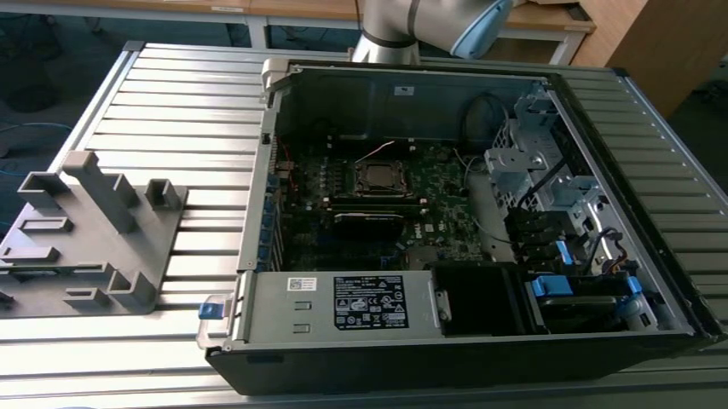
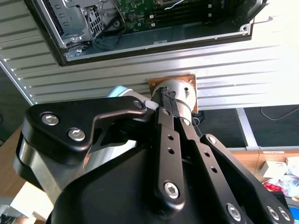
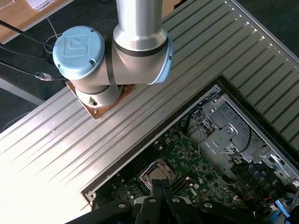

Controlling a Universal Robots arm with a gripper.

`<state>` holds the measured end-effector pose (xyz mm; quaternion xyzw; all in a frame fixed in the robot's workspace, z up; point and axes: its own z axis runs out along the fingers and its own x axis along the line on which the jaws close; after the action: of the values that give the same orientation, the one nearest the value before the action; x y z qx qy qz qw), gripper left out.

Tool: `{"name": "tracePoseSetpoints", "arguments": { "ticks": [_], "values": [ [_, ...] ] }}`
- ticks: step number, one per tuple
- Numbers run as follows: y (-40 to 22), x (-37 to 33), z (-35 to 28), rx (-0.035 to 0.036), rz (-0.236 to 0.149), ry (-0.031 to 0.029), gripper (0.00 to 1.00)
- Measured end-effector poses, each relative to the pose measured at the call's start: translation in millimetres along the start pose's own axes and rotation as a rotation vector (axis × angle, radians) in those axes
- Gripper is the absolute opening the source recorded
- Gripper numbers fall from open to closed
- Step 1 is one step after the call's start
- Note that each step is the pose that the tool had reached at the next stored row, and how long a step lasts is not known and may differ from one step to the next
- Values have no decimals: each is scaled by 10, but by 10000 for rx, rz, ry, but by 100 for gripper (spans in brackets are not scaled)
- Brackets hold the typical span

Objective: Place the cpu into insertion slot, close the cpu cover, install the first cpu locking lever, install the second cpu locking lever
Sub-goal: 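Install the first cpu locking lever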

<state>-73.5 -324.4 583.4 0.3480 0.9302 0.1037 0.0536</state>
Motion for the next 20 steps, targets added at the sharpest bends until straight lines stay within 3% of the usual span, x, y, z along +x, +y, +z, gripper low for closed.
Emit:
{"name": "tracePoseSetpoints", "arguments": {
  "ticks": [4,9,20],
  "values": [
    [-13,-7,71,19,2,20,11],
    [-29,-22,153,86,1,93,11],
    [-59,-75,310,320,16,352,11]
  ]
}}
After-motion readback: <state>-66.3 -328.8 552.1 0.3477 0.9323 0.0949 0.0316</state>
